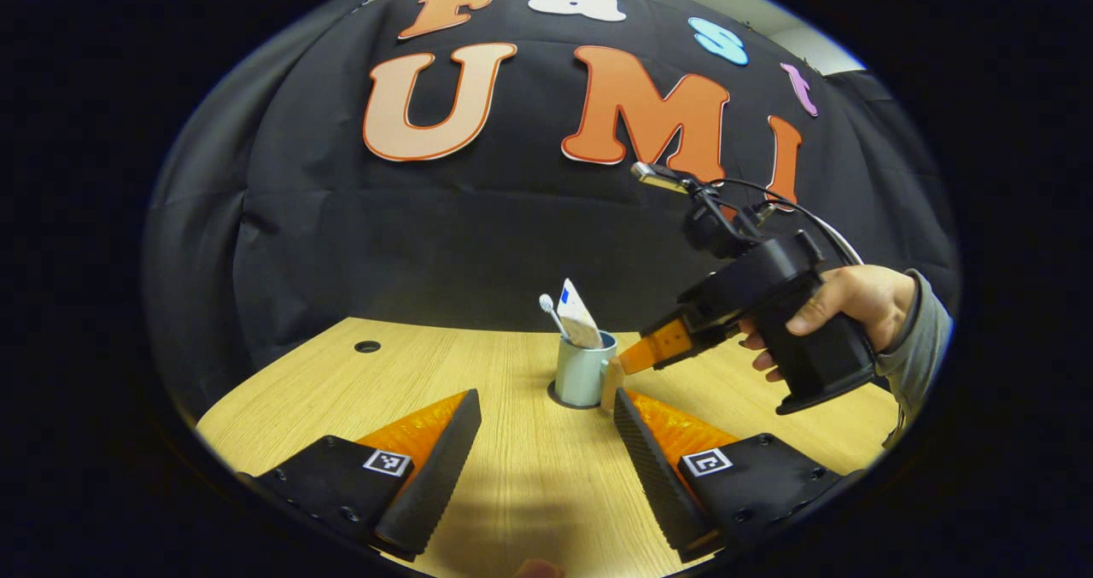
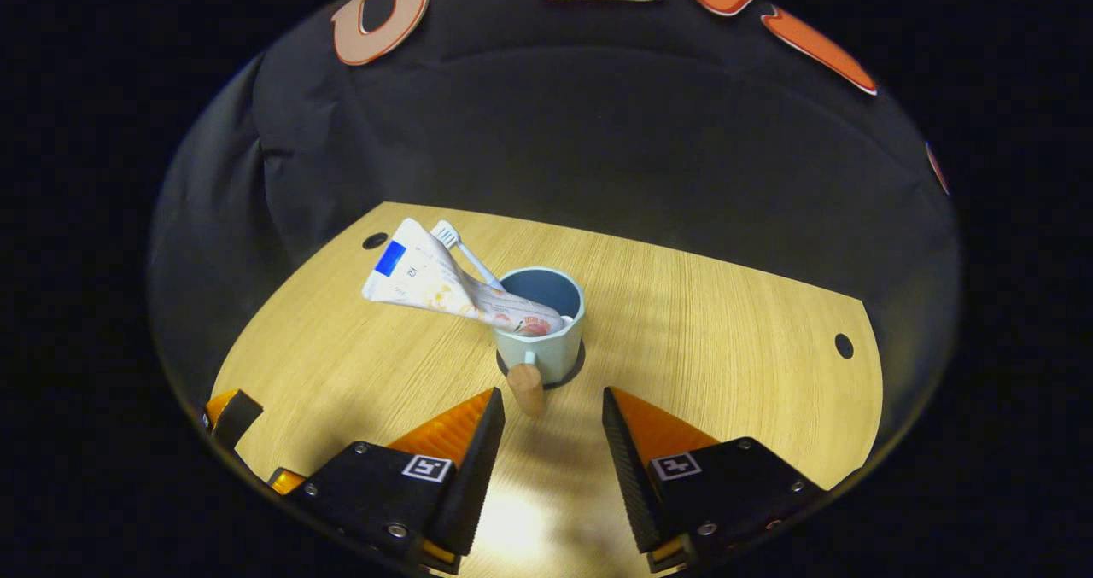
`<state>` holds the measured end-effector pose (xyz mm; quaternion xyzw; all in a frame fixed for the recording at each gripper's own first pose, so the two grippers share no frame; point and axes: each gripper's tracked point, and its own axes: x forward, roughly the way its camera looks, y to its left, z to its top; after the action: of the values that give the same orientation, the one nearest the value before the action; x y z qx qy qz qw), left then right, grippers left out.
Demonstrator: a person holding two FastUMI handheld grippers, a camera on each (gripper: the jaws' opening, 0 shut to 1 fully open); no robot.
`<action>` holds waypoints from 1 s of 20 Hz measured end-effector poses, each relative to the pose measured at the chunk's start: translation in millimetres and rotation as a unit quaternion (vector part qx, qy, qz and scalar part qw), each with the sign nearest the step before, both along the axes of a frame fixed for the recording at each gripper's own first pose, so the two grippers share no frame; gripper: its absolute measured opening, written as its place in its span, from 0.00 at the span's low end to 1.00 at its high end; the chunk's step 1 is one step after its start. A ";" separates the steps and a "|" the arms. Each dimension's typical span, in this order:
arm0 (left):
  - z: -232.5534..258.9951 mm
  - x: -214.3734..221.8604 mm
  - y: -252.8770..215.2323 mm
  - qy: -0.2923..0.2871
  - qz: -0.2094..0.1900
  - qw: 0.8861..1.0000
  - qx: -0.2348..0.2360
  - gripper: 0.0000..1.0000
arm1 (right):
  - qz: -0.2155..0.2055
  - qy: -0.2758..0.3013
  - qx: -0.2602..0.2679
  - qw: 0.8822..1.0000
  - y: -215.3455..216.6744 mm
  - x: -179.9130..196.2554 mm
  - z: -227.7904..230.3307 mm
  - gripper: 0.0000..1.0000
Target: Put the toothbrush and toothpaste on the desktop into the cup, then pick up the cup and place it on the coaster on the desktop.
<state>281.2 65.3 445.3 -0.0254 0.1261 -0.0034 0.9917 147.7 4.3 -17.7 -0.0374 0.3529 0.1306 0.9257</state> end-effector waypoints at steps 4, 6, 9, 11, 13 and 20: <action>13.1 6.5 -16.9 -0.018 -0.009 1.000 0.004 0.99 | -0.004 -0.059 0.017 0.998 -21.2 -17.2 28.7 0.80; 19.1 7.2 -25.1 -0.025 -0.015 1.000 0.006 0.99 | -0.010 -0.089 0.016 0.996 -32.9 -25.4 37.0 0.84; 26.2 12.5 -37.0 -0.035 -0.024 0.999 0.007 0.99 | -0.025 -0.139 0.030 0.990 -54.6 -39.5 57.2 0.88; 30.9 11.9 -41.2 -0.042 -0.029 0.999 0.007 0.99 | -0.031 -0.175 0.037 0.983 -65.2 -48.5 68.4 0.88; 35.8 14.4 -48.3 -0.048 -0.032 0.998 0.010 0.99 | -0.038 -0.207 0.037 0.977 -75.8 -58.7 79.1 0.88; 55.0 14.5 -58.6 -0.075 -0.030 0.996 0.023 0.99 | -0.092 -0.299 0.035 0.949 -125.6 -92.3 95.3 0.88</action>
<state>295.7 6.7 500.3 0.0017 0.0523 -0.0317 0.9981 55.4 -121.3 77.5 -0.0096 0.0567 0.0395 0.9976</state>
